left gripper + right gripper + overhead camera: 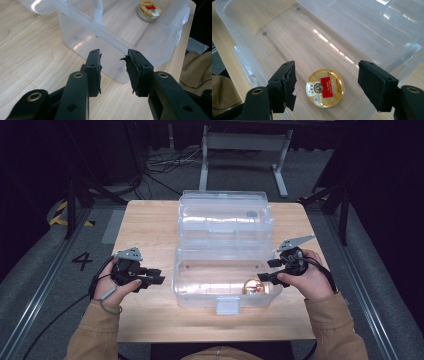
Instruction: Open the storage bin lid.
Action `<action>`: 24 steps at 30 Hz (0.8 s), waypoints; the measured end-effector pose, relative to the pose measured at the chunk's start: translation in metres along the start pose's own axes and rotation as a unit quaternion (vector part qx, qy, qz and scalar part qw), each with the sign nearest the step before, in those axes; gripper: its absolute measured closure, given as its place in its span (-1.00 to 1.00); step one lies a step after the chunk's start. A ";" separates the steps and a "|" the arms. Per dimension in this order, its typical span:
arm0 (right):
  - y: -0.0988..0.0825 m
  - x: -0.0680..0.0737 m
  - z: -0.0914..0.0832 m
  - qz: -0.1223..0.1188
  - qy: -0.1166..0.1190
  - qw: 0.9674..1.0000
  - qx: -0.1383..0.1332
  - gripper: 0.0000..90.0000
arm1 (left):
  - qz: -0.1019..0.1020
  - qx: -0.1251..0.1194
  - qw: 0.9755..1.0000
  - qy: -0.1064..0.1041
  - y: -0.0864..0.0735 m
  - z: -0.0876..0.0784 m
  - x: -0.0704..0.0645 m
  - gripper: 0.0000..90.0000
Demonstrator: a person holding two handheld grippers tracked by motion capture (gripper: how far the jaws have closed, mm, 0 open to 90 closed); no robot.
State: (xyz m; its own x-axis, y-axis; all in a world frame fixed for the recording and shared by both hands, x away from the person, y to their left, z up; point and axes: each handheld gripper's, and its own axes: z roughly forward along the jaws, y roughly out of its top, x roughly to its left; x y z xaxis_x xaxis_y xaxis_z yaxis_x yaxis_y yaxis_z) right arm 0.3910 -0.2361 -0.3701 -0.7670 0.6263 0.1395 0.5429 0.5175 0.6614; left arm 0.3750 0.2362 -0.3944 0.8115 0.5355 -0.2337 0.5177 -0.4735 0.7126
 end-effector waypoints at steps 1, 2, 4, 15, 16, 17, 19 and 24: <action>0.000 0.000 -0.002 0.000 0.001 1.000 -0.003 -0.30 | 0.002 0.000 1.000 0.000 0.001 0.000 0.000 0.43; 0.000 0.000 -0.002 0.000 0.001 1.000 -0.003 -0.30 | 0.002 0.000 1.000 0.000 0.001 0.000 0.000 0.43; 0.001 0.000 -0.006 -0.003 0.001 1.000 -0.011 -0.27 | 0.001 -0.001 1.000 -0.002 0.001 0.000 -0.001 0.43; 0.008 -0.004 -0.016 -0.007 0.006 0.999 -0.033 -0.25 | 0.001 -0.001 1.000 0.000 -0.001 0.000 -0.003 0.42; 0.009 -0.005 -0.016 -0.007 0.006 0.999 -0.034 -0.24 | -0.001 -0.001 1.000 0.000 -0.002 -0.001 -0.004 0.42; 0.011 -0.006 -0.017 -0.010 0.004 0.999 -0.036 -0.22 | -0.002 -0.004 1.000 0.000 -0.002 -0.002 -0.004 0.42; 0.015 -0.008 -0.019 -0.015 0.003 0.999 -0.038 -0.19 | -0.001 -0.005 1.000 0.001 -0.002 -0.003 -0.004 0.42; 0.029 -0.010 -0.025 -0.031 -0.002 0.998 -0.047 -0.15 | -0.003 -0.007 1.000 0.002 -0.004 -0.005 -0.005 0.42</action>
State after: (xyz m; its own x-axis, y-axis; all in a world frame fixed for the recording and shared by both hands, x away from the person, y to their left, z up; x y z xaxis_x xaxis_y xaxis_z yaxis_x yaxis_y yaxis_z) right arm 0.4063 -0.2420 -0.3340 -0.7965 0.5972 0.0946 0.4604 0.4976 0.7352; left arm 0.3677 0.2387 -0.3929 0.8076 0.5405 -0.2360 0.5188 -0.4605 0.7203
